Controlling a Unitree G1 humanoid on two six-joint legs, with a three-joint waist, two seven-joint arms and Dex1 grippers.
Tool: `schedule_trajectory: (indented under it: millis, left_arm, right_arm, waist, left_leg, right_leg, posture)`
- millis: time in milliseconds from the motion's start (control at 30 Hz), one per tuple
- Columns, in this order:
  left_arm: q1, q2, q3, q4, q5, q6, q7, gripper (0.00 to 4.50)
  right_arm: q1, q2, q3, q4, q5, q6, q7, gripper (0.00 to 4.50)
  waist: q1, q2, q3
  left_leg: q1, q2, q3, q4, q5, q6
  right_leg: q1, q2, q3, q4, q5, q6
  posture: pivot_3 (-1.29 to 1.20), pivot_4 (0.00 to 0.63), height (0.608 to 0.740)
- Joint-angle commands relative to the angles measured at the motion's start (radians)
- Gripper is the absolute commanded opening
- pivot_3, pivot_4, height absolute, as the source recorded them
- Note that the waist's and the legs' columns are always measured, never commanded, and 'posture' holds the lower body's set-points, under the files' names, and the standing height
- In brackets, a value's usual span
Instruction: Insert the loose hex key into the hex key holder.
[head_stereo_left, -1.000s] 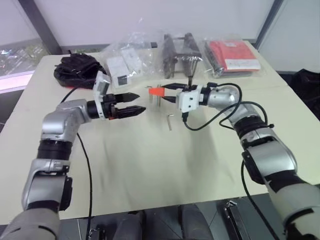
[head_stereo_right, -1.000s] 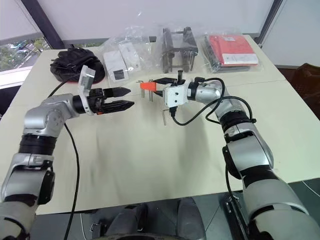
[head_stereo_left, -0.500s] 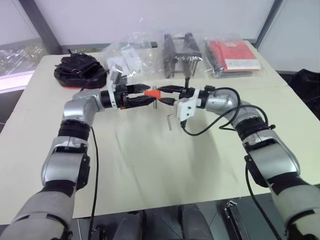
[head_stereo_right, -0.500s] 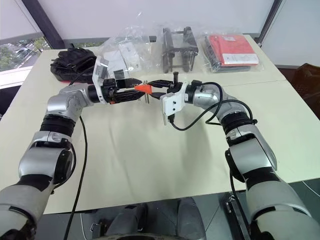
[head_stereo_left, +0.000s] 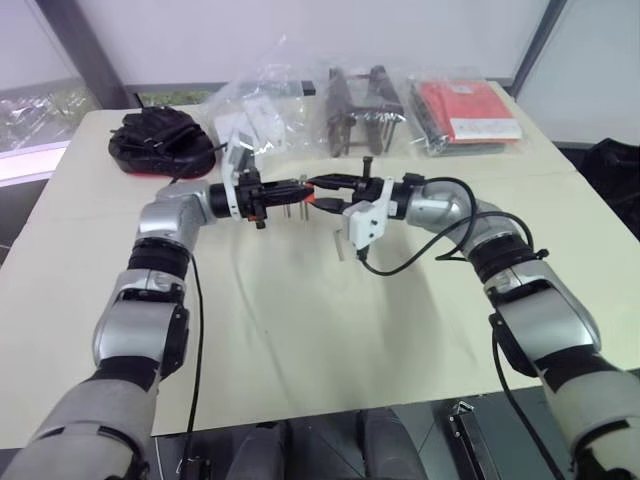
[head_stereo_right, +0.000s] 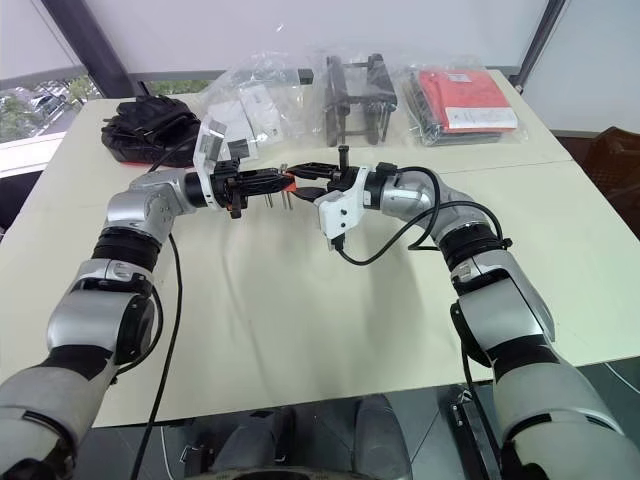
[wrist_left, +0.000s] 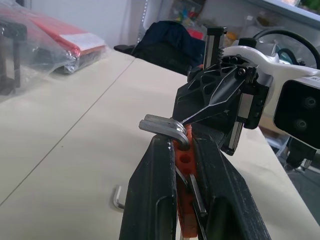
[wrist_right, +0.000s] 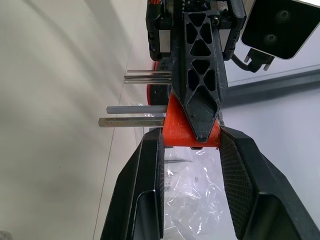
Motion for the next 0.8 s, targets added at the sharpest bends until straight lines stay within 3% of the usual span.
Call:
schedule_trajectory:
  millis: [33, 67, 200, 400, 500, 633, 800]
  left_arm:
    - [-0.025, 0.002, 0.016, -0.005, 0.013, -0.013, 0.006, 0.04]
    - [-0.024, 0.003, 0.016, -0.005, 0.015, -0.013, 0.006, 0.93]
    - [-0.02, 0.001, 0.015, -0.006, 0.031, -0.03, 0.013, 2.78]
    - [-0.017, -0.005, 0.029, -0.004, 0.029, -0.03, 0.012, 2.78]
    - [-0.014, -0.008, 0.03, -0.004, 0.031, -0.033, 0.011, 1.95]
    - [-0.008, -0.01, 0.033, -0.009, 0.029, -0.033, 0.013, 0.2]
    - [-0.007, -0.012, 0.037, -0.012, 0.025, -0.032, 0.015, 0.07]
  right_arm:
    - [-0.01, -0.008, -0.013, -0.042, 0.007, 0.007, -0.025, 0.96]
    - [-0.009, -0.008, -0.013, -0.041, 0.004, 0.009, -0.028, 0.96]
    - [-0.007, -0.009, -0.012, -0.037, -0.003, 0.014, -0.04, 0.96]
    - [-0.005, -0.006, -0.007, -0.035, -0.009, 0.017, -0.052, 0.96]
    - [-0.005, -0.006, -0.006, -0.037, -0.011, 0.017, -0.057, 0.96]
    - [-0.003, -0.006, -0.004, -0.043, -0.01, 0.016, -0.055, 0.96]
    - [0.008, -0.01, -0.001, -0.052, -0.008, 0.012, -0.046, 0.96]
  waist:
    - [0.0, 0.0, 0.0]
    - [0.0, 0.0, 0.0]
    - [0.0, 0.0, 0.0]
    - [0.0, 0.0, 0.0]
    - [0.0, 0.0, 0.0]
    - [0.0, 0.0, 0.0]
    - [0.0, 0.0, 0.0]
  left_leg:
    - [0.0, 0.0, 0.0, 0.0, 0.0, 0.0]
    - [0.0, 0.0, 0.0, 0.0, 0.0, 0.0]
    - [0.0, 0.0, 0.0, 0.0, 0.0, 0.0]
    - [0.0, 0.0, 0.0, 0.0, 0.0, 0.0]
    - [0.0, 0.0, 0.0, 0.0, 0.0, 0.0]
    - [0.0, 0.0, 0.0, 0.0, 0.0, 0.0]
    - [0.0, 0.0, 0.0, 0.0, 0.0, 0.0]
  right_leg:
    - [0.0, 0.0, 0.0, 0.0, 0.0, 0.0]
    - [0.0, 0.0, 0.0, 0.0, 0.0, 0.0]
    - [0.0, 0.0, 0.0, 0.0, 0.0, 0.0]
    - [0.0, 0.0, 0.0, 0.0, 0.0, 0.0]
    - [0.0, 0.0, 0.0, 0.0, 0.0, 0.0]
    - [0.0, 0.0, 0.0, 0.0, 0.0, 0.0]
    - [0.0, 0.0, 0.0, 0.0, 0.0, 0.0]
  posture:
    - [0.0, 0.15, 0.74]
    - [0.0, 0.15, 0.74]
    - [0.0, 0.15, 0.74]
    - [0.0, 0.15, 0.74]
    - [0.0, 0.15, 0.74]
    - [0.0, 0.15, 0.74]
    - [0.0, 0.15, 0.74]
